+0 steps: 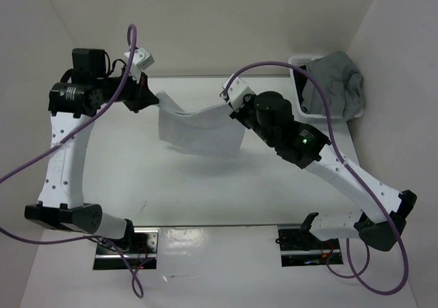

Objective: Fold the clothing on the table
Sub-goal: Flatten the skirt out

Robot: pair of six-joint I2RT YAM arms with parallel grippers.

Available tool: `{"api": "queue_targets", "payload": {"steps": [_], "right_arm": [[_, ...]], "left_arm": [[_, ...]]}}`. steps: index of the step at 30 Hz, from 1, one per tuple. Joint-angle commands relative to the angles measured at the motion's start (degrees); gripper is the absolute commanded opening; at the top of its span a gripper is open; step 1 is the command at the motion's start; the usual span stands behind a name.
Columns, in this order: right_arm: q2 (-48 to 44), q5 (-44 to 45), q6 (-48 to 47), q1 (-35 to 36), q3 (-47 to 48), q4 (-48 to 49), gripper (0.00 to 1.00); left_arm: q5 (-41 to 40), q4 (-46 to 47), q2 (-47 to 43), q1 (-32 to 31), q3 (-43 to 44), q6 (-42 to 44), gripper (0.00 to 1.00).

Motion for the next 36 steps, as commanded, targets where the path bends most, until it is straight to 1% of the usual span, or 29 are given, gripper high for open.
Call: {"api": "queue_targets", "payload": {"steps": [1,3,4,6,7,9,10,11,13,14,17,19,24,27,28,29,30,31,32,33,34,35,36], "right_arm": [[1.71,1.89,-4.32,-3.90,0.86,6.48,0.00],[3.04,1.89,-4.85,-7.06,0.86,8.06,0.00],[3.74,1.19,-5.47,-8.30,0.86,8.68,0.00],[6.20,-0.74,-5.99,-10.93,1.82,10.00,0.00],[8.03,-3.36,-6.00,-14.26,2.52,10.01,0.00],[9.89,-6.36,-6.00,-17.79,5.41,10.53,0.00],[10.68,-7.51,-6.00,-20.50,6.30,10.53,0.00],[12.17,-8.21,-5.48,-21.40,7.96,11.06,0.00],[13.32,-8.22,-5.47,-22.02,9.29,11.58,0.00],[14.02,-7.70,-5.47,-22.02,10.78,11.59,0.00],[15.95,-7.17,-5.47,-22.02,15.17,11.59,0.00],[16.57,-6.38,-4.86,-22.55,18.07,11.07,0.00],[17.80,-5.67,-4.33,-22.55,23.35,9.31,0.00],[17.29,-6.20,-5.11,-22.02,24.68,7.72,0.00],[17.28,-6.20,-5.12,-22.02,22.68,7.72,0.00],[16.32,-6.81,-7.12,-21.33,21.44,6.59,0.00],[14.57,-6.82,-7.66,-20.45,19.51,6.58,0.00],[13.51,-6.82,-8.45,-20.44,14.79,6.58,0.00],[12.46,-6.82,-9.59,-19.05,12.31,6.58,0.00],[10.27,-6.82,-9.60,-18.51,7.76,6.58,0.00],[9.21,-7.42,-10.56,-17.99,5.71,5.62,0.00],[8.15,-7.43,-10.57,-17.46,3.87,4.57,0.00],[7.27,-8.30,-11.27,-15.97,0.72,1.43,0.00]], "left_arm": [[-0.19,0.06,6.02,-0.23,2.90,-1.08,0.06],[-0.71,0.59,8.66,-0.23,4.65,-1.08,0.06],[-0.71,0.59,11.55,-0.23,5.45,-1.08,0.06],[-1.24,0.59,14.46,-0.23,7.29,-1.61,0.06],[-2.02,0.07,17.52,-0.23,9.91,-1.61,0.06],[-2.82,-1.68,20.62,-0.23,13.18,-1.61,0.06],[-3.35,-2.30,23.42,-0.23,17.19,-1.61,0.06],[-3.35,-2.92,24.75,-0.23,19.58,-1.61,0.06],[-3.35,-5.64,28.87,-0.23,25.20,-2.22,0.06],[-3.35,-6.78,30.29,-0.23,32.54,-2.22,0.06],[-2.30,-12.67,37.84,-0.23,48.29,-2.75,0.06],[-1.77,-10.92,37.07,-0.23,49.04,-3.46,0.06],[3.59,-13.55,37.34,-0.23,55.55,-0.65,0.06],[4.21,-13.56,36.28,-0.23,53.90,-0.64,0.07],[4.21,-13.56,35.75,-0.23,51.97,-0.64,0.07],[4.21,-13.56,34.97,-0.23,46.04,-0.64,0.08],[4.21,-13.56,34.35,-0.23,42.15,0.14,0.08],[3.51,-13.56,33.73,-0.23,38.11,0.84,0.08],[2.81,-13.56,32.34,-0.23,33.89,1.55,0.08],[2.28,-13.56,31.54,-0.23,25.49,3.29,0.08],[2.27,-13.56,29.62,-0.23,21.15,3.83,0.08],[-0.16,-12.86,28.64,-0.23,17.10,3.84,0.08],[-1.93,-12.07,27.85,-0.23,13.32,4.36,0.08]]}}
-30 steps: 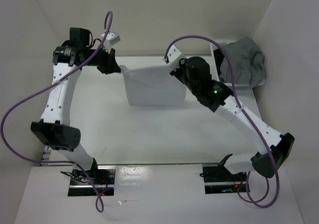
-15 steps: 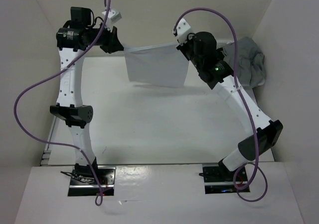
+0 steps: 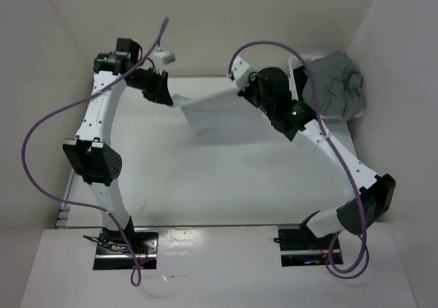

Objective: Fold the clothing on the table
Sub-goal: Flatten the skirt out

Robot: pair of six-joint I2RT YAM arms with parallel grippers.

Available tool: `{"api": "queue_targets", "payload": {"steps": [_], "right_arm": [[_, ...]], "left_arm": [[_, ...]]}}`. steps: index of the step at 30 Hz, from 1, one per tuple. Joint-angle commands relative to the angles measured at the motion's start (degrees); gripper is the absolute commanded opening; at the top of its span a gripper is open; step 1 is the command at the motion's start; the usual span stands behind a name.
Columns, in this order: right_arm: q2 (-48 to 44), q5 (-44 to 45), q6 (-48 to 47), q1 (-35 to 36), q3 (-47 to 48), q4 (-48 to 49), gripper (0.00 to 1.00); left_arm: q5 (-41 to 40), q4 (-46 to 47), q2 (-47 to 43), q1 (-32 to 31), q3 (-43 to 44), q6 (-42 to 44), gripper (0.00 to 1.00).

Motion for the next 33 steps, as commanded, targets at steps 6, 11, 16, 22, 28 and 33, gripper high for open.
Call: {"api": "queue_targets", "payload": {"steps": [6,11,16,22,28,33], "right_arm": [[-10.84,-1.99,-1.46,11.15,-12.68,-16.56,0.00],[-13.39,-8.15,0.48,17.93,-11.99,-26.86,0.00],[-11.47,-14.82,0.93,21.80,-8.83,-35.81,0.00],[-7.60,-19.32,0.39,24.70,-8.47,-39.18,0.00],[-8.82,-21.60,0.92,25.58,-3.04,-42.00,0.00],[-9.96,-19.06,1.45,25.58,-2.49,-41.21,0.10]], "left_arm": [[-6.47,-2.61,-6.25,-1.17,-29.78,8.78,0.10],[-6.99,-2.61,-14.77,-4.59,-38.49,12.39,0.12],[-10.93,-3.14,-22.86,-12.84,-44.56,13.09,0.18],[-14.01,-3.14,-26.21,-20.15,-52.31,11.95,0.25],[-16.65,-3.14,-32.00,-20.78,-46.52,10.81,0.18],[-17.79,-3.14,-35.35,-20.78,-40.45,9.75,0.29]]}}
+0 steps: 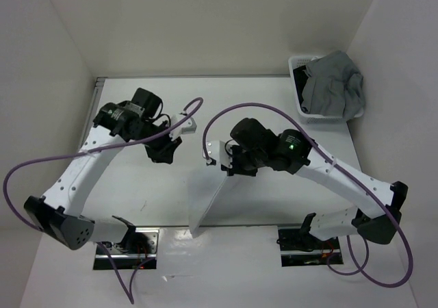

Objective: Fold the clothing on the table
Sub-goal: Flatten the skirt out

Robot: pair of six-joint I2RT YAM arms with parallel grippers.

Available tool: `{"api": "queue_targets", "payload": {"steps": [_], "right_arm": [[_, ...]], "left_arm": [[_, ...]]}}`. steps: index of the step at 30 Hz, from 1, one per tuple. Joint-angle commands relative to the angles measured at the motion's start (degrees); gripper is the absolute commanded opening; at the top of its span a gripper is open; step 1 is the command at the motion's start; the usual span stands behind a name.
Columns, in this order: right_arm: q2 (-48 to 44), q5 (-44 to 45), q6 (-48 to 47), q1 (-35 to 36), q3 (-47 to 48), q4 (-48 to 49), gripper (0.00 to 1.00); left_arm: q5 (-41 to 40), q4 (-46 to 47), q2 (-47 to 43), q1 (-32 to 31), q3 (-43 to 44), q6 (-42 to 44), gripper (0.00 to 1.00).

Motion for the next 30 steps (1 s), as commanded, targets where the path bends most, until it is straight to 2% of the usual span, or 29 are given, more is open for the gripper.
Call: {"api": "queue_targets", "payload": {"steps": [1,2,3,4,5,7,12,15,20,24,30], "right_arm": [[-2.23,0.55,1.32,0.30,1.10,0.19,0.14],[-2.75,1.07,1.32,0.30,0.56,0.20,0.19],[-2.76,1.08,0.80,0.30,0.03,0.20,0.28],[-3.46,1.08,0.79,0.30,-0.67,-0.33,0.59],[-4.16,1.08,0.27,0.30,-0.68,-0.33,0.66],[-5.22,1.08,-0.61,0.30,-1.29,-1.74,0.74],[-8.82,4.41,0.79,-2.07,-1.29,1.76,0.74],[-11.72,10.03,4.64,-6.90,-4.27,12.37,0.76],[-15.59,10.04,8.44,-19.45,-6.65,21.63,0.87],[-16.12,8.38,9.67,-24.40,-7.88,22.87,0.87],[-18.75,4.78,10.20,-24.93,-9.82,22.26,0.87]], "left_arm": [[-0.86,-0.82,-2.54,-0.23,3.08,-1.22,0.36],[-0.86,-0.82,-2.54,-0.23,2.47,-0.52,0.49],[-0.86,-0.82,-2.54,-0.75,1.94,-0.51,0.55],[-0.86,-0.82,-2.54,-0.76,0.89,0.09,0.59],[-0.86,-0.82,-1.67,-0.76,0.36,0.10,0.64],[-0.86,-0.82,-0.18,-0.76,-0.34,0.72,0.65],[-0.86,0.41,5.27,-0.76,-0.88,1.95,0.65],[-5.23,5.49,8.00,-1.81,-3.41,0.45,0.64],[-6.22,11.30,14.59,-3.57,-4.66,-1.83,0.64],[-4.29,16.30,21.25,-4.19,-4.66,-2.36,0.62],[-5.78,21.41,29.79,-4.19,-4.66,-2.36,0.54]]}}
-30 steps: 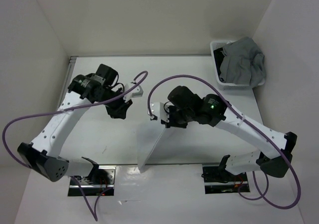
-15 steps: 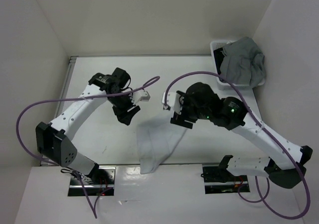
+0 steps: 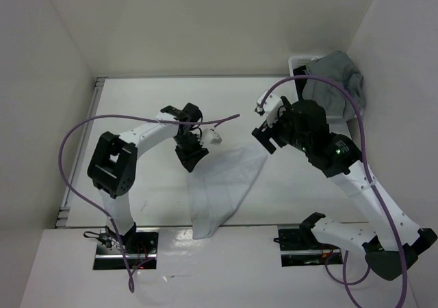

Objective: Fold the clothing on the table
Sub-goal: Flatten the skirt out

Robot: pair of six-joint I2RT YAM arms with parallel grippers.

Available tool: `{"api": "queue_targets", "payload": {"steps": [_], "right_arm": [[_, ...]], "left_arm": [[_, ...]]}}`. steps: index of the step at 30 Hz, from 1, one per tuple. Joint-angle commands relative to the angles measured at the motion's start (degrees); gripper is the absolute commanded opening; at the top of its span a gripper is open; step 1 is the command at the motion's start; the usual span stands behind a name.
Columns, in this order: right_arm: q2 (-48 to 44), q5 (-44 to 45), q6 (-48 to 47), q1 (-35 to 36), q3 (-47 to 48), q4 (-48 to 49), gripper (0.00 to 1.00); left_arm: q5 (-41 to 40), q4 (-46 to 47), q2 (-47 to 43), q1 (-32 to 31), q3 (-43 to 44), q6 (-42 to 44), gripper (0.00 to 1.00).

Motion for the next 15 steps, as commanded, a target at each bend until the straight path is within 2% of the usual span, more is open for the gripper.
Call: {"api": "queue_targets", "payload": {"steps": [1,8,15], "right_arm": [[-3.60,-2.68,1.63,-0.45,-0.64,3.04,0.87],[-2.91,-2.68,1.63,-0.45,-1.77,3.04,0.87],[-2.38,-3.74,1.63,-0.45,-1.78,4.09,0.87]], "left_arm": [[-0.08,4.39,2.89,-0.27,-0.85,-0.81,0.54],[1.68,6.06,6.68,-0.80,-1.99,-0.81,0.49],[5.02,7.38,7.90,-2.38,-2.53,-0.90,0.49]]}}
